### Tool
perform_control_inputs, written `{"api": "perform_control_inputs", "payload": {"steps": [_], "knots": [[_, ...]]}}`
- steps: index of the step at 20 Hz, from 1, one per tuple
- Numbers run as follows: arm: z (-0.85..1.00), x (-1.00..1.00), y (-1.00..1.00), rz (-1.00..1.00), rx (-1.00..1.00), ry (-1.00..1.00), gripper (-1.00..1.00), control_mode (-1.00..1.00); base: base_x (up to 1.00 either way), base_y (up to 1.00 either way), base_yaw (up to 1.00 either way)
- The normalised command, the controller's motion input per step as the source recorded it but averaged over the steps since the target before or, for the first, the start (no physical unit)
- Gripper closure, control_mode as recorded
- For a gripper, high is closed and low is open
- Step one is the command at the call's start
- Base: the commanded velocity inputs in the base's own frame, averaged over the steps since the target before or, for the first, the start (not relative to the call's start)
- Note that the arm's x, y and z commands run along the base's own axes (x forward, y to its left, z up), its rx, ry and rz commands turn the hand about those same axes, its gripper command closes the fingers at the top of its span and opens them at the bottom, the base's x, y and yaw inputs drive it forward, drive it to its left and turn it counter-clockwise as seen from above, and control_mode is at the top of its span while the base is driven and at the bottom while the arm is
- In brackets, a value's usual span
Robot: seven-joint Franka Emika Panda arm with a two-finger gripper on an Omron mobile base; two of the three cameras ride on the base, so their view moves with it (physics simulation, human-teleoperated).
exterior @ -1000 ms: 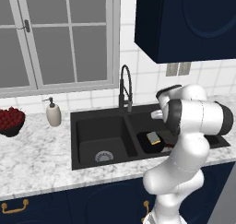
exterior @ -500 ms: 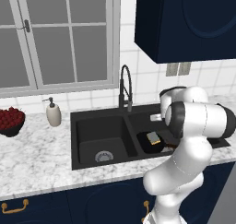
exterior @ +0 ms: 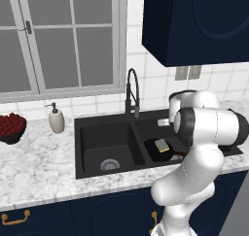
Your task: Pick the pan and sponge and place them into the sink. Then turn on the water.
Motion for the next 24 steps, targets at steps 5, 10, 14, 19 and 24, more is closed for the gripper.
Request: {"api": "perform_control_inputs", "payload": {"steps": [5, 10, 14, 19, 24], "knots": [[0.15, 0.22, 0.01, 0.0, 0.01, -0.03, -1.0, -1.0, 0.0, 0.0, 0.0], [0.11, 0.26, 0.0, 0.0, 0.02, -0.08, -1.0, -1.0, 0.0, 0.0, 0.0], [0.13, 0.24, 0.06, 0.0, 0.01, -0.1, -1.0, -1.0, 0.0, 0.0, 0.0], [0.08, 0.25, 0.1, 0.0, 0.0, -0.1, -1.0, -1.0, 0.0, 0.0, 0.0], [0.0, 0.33, 0.19, 0.0, 0.0, -0.05, -1.0, -1.0, 0.0, 0.0, 0.0]]}}
